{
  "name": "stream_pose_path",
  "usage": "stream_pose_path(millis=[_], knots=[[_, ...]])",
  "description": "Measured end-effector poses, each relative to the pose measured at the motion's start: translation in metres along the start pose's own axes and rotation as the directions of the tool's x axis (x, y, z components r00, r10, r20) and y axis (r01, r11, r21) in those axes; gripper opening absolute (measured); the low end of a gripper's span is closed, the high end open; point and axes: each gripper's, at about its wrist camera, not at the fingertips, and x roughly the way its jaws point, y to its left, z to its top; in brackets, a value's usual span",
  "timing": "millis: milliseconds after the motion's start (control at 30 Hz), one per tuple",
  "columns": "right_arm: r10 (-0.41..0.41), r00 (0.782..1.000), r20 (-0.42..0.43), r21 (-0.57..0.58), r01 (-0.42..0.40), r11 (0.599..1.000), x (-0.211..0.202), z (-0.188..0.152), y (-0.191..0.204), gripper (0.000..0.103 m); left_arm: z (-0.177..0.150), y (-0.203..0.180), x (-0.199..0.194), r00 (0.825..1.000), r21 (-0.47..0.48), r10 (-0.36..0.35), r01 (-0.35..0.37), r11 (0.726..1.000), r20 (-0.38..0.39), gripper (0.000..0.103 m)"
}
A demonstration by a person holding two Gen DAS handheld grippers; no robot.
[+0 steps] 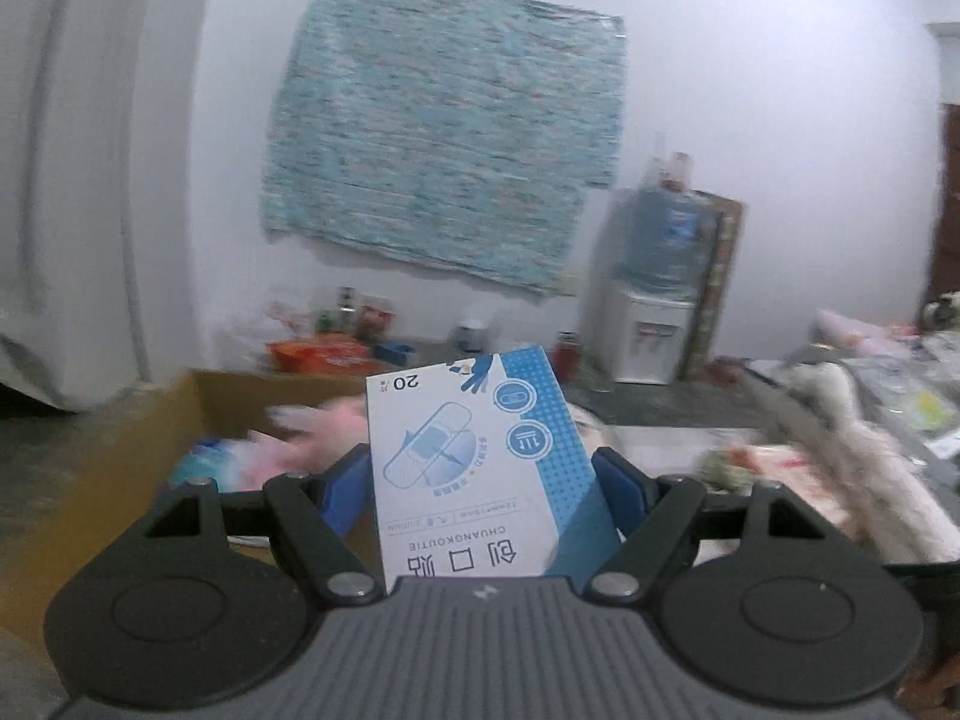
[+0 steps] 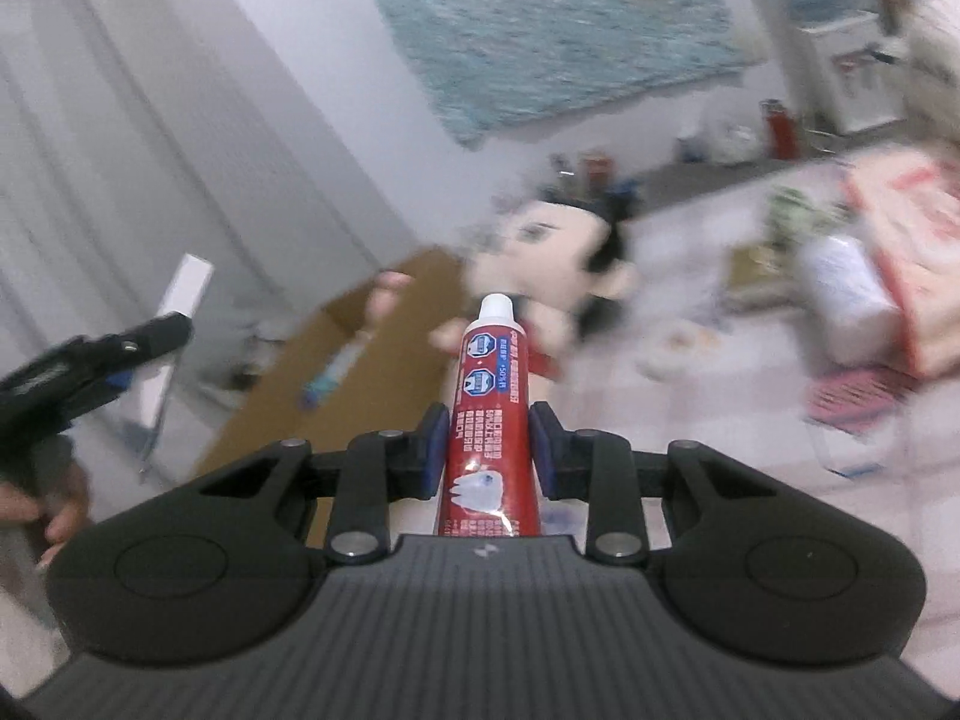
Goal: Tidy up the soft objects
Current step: 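Drop the bandage box into the box with the left tool while the right tool carries the toothpaste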
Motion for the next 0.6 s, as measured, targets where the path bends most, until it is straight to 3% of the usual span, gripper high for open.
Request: stream_pose_path(millis=[133, 267, 433, 533, 600], knots=[[0.092, 0.995, -0.024, -0.044, -0.093, 0.995, 0.022, 0.023, 0.037, 0.028, 0.022, 0.044, 0.011, 0.985, 0.115, 0.165, -0.158, 0.981, -0.057, 0.079], [0.139, 0.988, -0.072, -0.052, -0.143, 0.988, 0.065, 0.042, 0.076, 0.028, 0.022, 0.083, 0.056, 0.955, 0.216, 0.198, -0.15, 0.965, -0.221, 0.079], [0.17, 0.973, -0.154, -0.062, -0.181, 0.982, 0.133, 0.057, 0.12, 0.028, -0.005, 0.13, 0.133, 0.867, 0.34, 0.273, -0.129, 0.932, -0.417, 0.079], [0.169, 0.966, -0.194, -0.057, -0.183, 0.981, 0.174, 0.06, 0.14, 0.028, -0.019, 0.157, 0.175, 0.812, 0.281, 0.235, -0.092, 0.955, -0.534, 0.079], [0.16, 0.962, -0.221, -0.06, -0.177, 0.982, 0.197, 0.056, 0.153, 0.029, -0.03, 0.167, 0.198, 0.775, 0.308, 0.255, -0.083, 0.948, -0.578, 0.079]])
